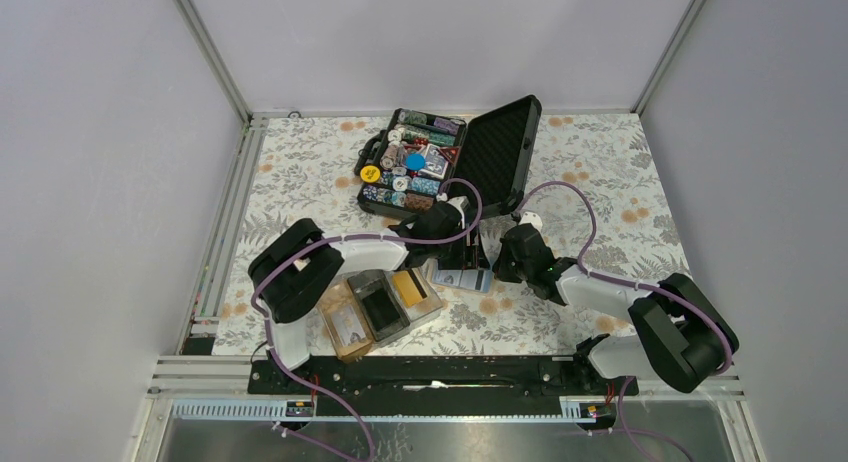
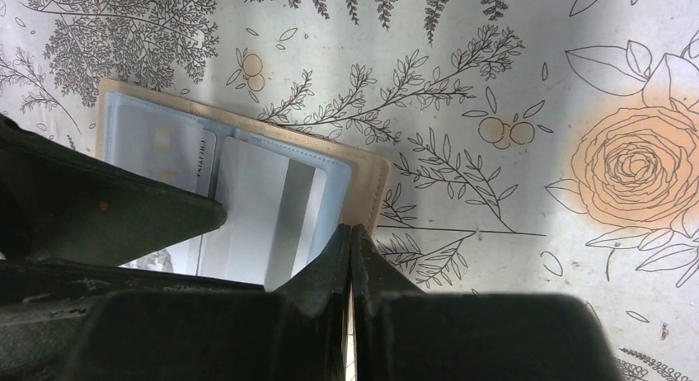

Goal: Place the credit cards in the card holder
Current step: Insert the credit card into the card holder.

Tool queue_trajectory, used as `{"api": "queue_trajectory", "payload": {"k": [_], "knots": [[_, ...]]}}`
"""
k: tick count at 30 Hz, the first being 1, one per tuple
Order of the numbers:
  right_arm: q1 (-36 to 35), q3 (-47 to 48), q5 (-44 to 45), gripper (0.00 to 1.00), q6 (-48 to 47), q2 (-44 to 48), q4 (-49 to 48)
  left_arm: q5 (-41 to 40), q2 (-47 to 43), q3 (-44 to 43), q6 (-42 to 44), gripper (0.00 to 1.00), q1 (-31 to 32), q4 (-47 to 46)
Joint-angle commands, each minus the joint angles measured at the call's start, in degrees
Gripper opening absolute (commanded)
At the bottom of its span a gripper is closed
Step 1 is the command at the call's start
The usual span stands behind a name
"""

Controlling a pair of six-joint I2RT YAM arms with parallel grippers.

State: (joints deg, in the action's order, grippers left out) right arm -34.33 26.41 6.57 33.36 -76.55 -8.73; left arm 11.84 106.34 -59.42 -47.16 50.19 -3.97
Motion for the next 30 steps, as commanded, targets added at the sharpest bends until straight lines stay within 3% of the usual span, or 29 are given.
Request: {"api": "queue_trajectory", "payload": {"k": [1, 16, 30], "knots": [[0.1, 0.5, -1.6, 0.0, 0.7, -1.4, -0.7, -4.1, -3.5, -0.3, 1.0, 0.64, 0.4, 5.7], [0.1, 0.0, -1.0, 0.0, 1.0, -0.4, -0.5, -5.9, -0.2, -2.6, 1.4, 0.7, 2.0, 11.9], [0.2, 0.1, -0.8, 0.0, 1.0, -0.1, -0.3, -0.7, -1.0, -0.2, -4.0, 0.7, 2.7, 1.2]]}}
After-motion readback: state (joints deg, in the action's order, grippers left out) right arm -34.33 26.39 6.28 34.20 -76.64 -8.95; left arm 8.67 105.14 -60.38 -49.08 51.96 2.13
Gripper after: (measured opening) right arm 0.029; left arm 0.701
